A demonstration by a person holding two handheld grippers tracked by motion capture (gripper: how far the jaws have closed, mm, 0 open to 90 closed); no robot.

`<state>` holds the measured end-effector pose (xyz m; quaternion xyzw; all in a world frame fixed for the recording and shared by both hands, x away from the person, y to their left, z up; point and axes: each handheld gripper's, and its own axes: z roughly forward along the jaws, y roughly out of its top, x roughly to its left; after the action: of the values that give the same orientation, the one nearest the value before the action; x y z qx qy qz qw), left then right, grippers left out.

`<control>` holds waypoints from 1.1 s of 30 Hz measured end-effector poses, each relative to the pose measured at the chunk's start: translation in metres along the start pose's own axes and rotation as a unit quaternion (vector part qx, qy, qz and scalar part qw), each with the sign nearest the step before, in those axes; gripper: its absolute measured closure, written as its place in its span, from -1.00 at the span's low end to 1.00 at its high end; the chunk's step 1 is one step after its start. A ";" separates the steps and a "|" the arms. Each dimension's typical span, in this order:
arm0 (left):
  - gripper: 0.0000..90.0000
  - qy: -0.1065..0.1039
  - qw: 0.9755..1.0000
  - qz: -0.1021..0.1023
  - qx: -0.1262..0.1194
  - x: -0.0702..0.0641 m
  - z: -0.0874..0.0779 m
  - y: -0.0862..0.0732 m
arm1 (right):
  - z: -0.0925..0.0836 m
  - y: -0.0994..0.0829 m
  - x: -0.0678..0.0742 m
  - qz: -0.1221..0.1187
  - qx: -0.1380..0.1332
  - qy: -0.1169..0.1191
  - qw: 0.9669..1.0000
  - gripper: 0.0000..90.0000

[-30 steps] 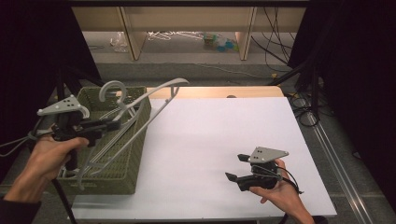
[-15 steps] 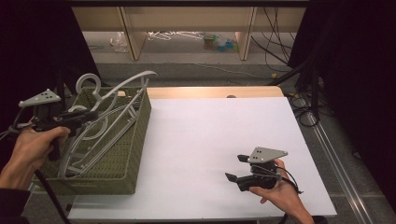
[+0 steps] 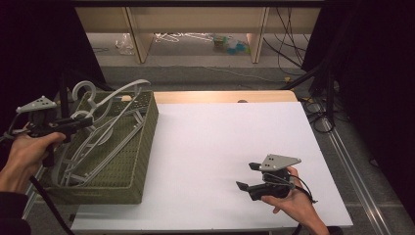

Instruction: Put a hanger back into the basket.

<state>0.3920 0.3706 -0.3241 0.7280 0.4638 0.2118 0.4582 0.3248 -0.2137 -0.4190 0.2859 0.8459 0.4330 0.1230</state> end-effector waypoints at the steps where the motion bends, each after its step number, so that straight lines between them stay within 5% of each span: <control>1: 0.75 -0.003 1.000 -0.003 -0.003 0.002 0.000 0.000 | 0.000 0.000 0.000 0.001 0.000 -0.001 1.000 -0.46; 7: 0.75 0.008 1.000 0.009 0.012 0.007 0.003 -0.004 | 0.001 0.000 0.000 -0.001 0.001 -0.001 1.000 -0.46; 13: 0.75 -0.012 1.000 0.011 0.012 0.007 0.004 -0.004 | 0.001 -0.001 -0.001 0.001 0.001 -0.002 1.000 -0.46; 24: 0.75 -0.017 0.999 0.024 0.025 0.021 0.001 -0.009 | -0.001 -0.001 -0.003 0.001 0.002 -0.004 1.000 -0.46; 33: 0.75 -0.028 0.999 0.007 0.024 0.030 0.001 -0.021 | -0.001 -0.001 -0.003 0.000 0.001 -0.006 1.000 -0.45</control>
<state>0.3970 0.3987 -0.3466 0.7479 0.4504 0.1837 0.4517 0.3263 -0.2161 -0.4193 0.2888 0.8455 0.4305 0.1282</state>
